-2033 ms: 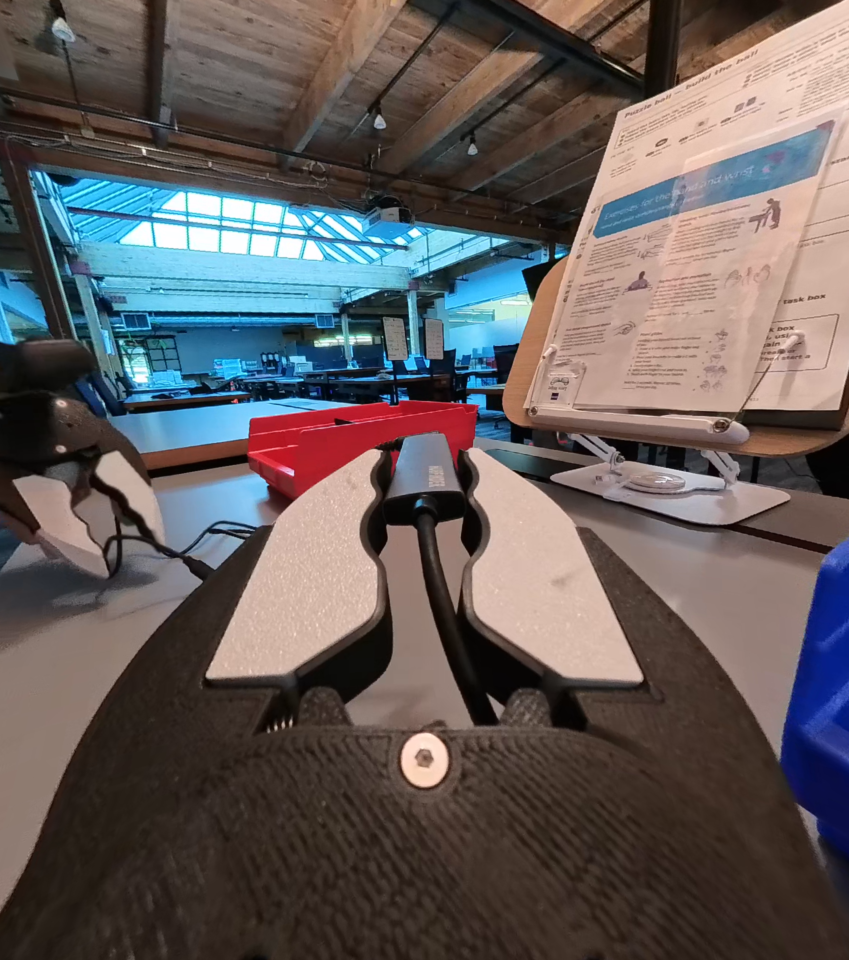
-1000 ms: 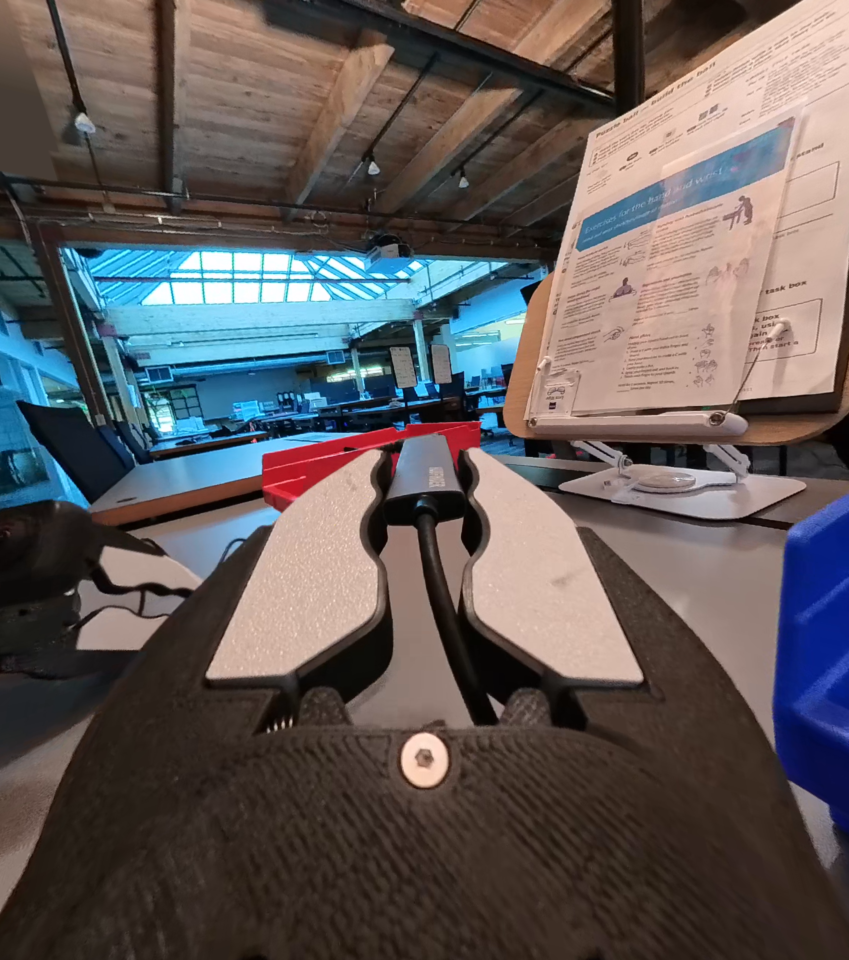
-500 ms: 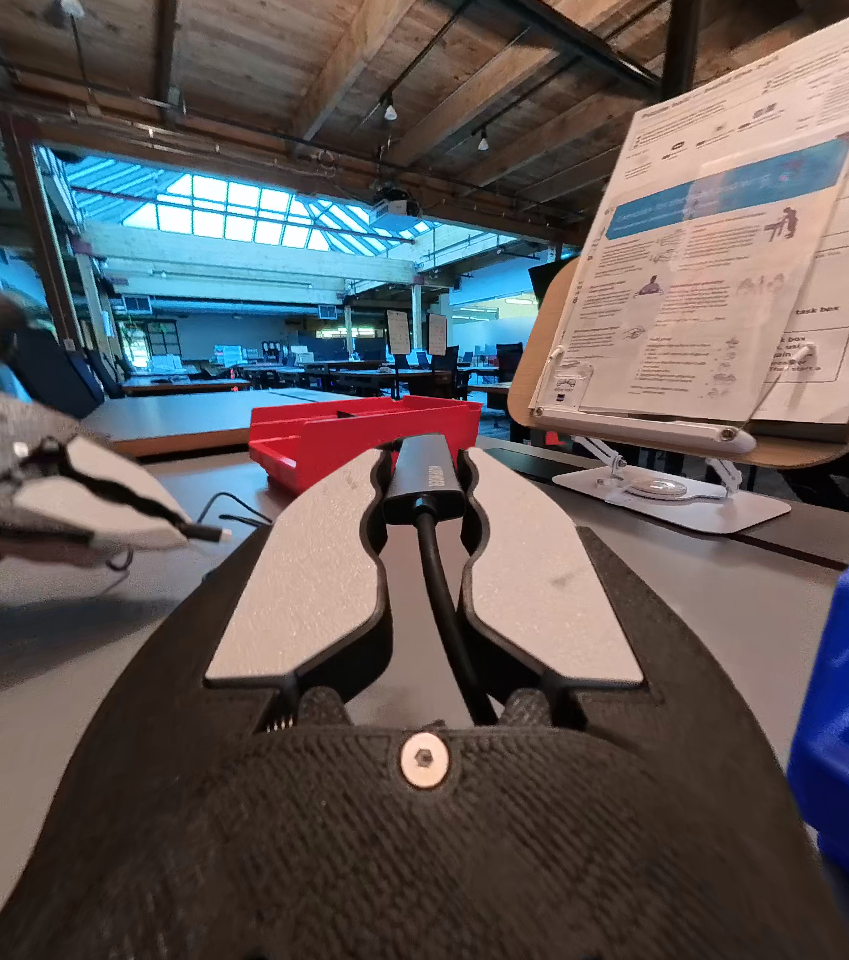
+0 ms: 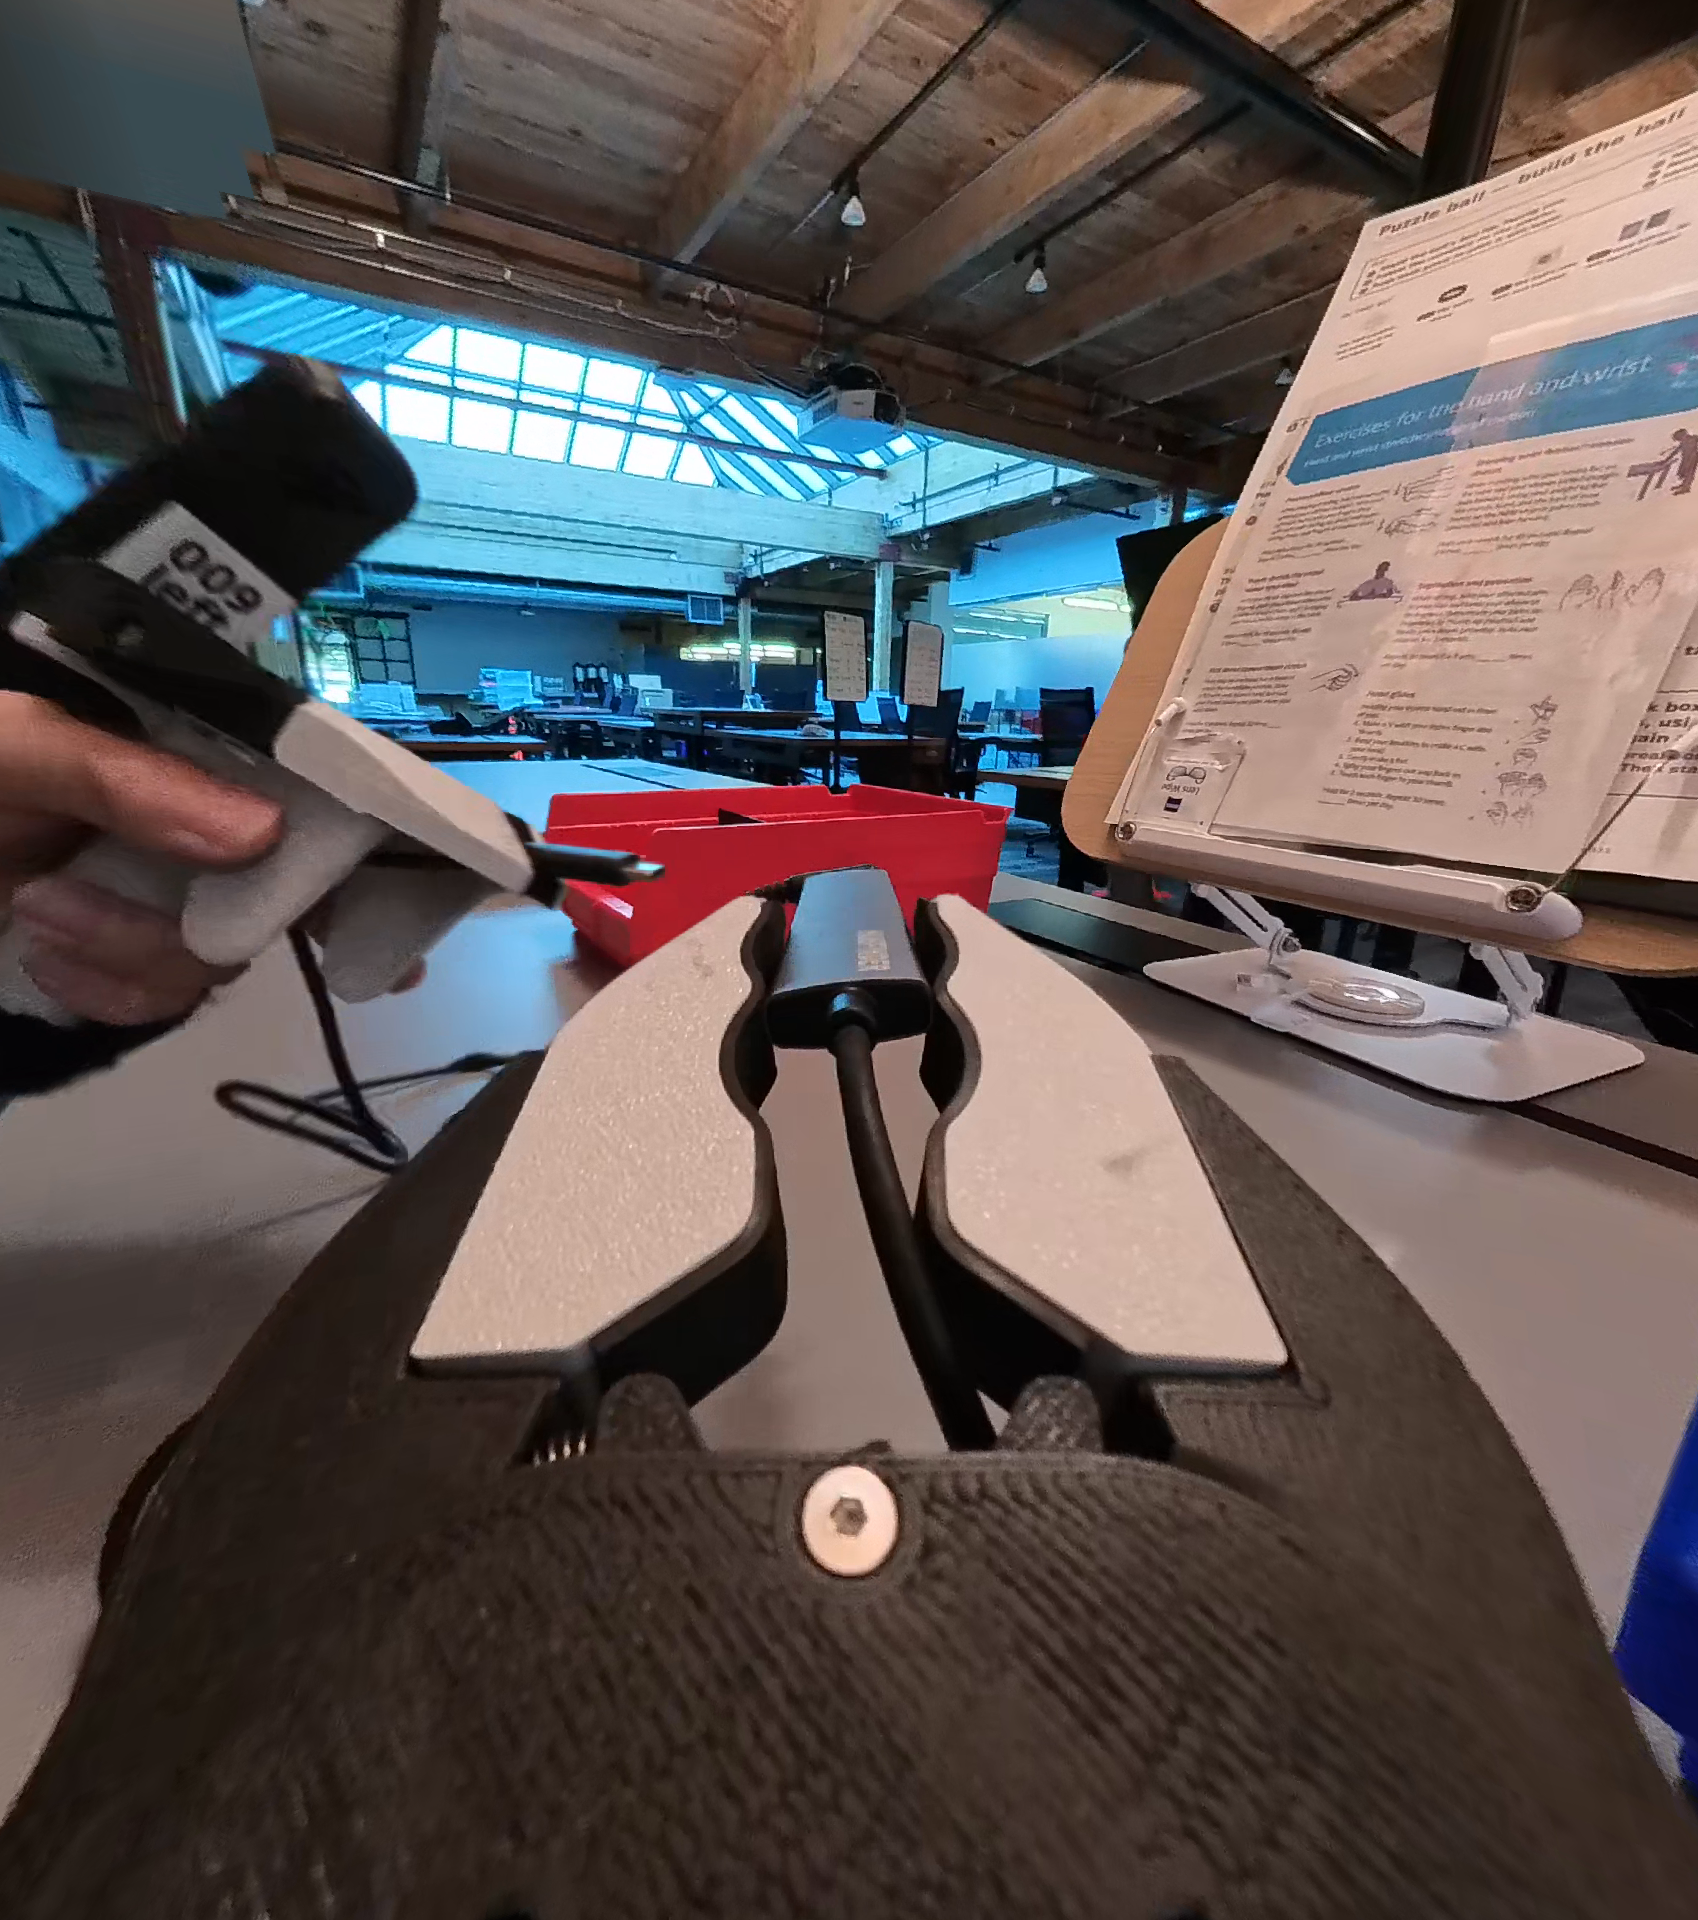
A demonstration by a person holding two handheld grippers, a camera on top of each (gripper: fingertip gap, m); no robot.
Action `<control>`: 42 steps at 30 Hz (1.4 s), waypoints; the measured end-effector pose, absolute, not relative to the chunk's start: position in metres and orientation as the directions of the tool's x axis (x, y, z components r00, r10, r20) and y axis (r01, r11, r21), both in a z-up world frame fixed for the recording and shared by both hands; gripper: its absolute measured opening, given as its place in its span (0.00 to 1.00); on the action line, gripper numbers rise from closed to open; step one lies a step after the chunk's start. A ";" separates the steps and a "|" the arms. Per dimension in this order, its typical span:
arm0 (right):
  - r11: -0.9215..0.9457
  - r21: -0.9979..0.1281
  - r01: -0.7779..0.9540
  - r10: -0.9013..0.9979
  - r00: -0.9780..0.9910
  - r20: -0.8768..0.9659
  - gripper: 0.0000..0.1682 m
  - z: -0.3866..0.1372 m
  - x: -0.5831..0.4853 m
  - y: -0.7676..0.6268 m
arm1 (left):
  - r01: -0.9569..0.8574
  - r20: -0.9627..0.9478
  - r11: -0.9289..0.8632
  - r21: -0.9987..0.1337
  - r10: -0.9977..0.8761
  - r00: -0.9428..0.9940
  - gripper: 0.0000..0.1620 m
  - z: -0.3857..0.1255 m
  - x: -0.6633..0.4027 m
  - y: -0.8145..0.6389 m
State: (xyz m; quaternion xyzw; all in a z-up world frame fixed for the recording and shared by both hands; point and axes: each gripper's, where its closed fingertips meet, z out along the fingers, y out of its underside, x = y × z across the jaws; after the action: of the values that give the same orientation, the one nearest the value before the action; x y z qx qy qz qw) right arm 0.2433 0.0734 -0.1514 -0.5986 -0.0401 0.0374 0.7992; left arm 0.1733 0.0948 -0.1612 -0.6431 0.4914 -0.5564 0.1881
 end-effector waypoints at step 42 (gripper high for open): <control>0.204 -0.979 0.016 0.093 0.995 0.035 0.16 -0.159 0.235 0.082 | -0.251 0.255 -0.246 -0.936 -0.967 -0.004 0.04 -0.171 0.212 0.091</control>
State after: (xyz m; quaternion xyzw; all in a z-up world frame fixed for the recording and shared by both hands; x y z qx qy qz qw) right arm 0.2351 0.0821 -0.1586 -0.6303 -0.0431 0.0249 0.7748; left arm 0.2116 0.0912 -0.1706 -0.6089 0.5001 -0.5021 0.3563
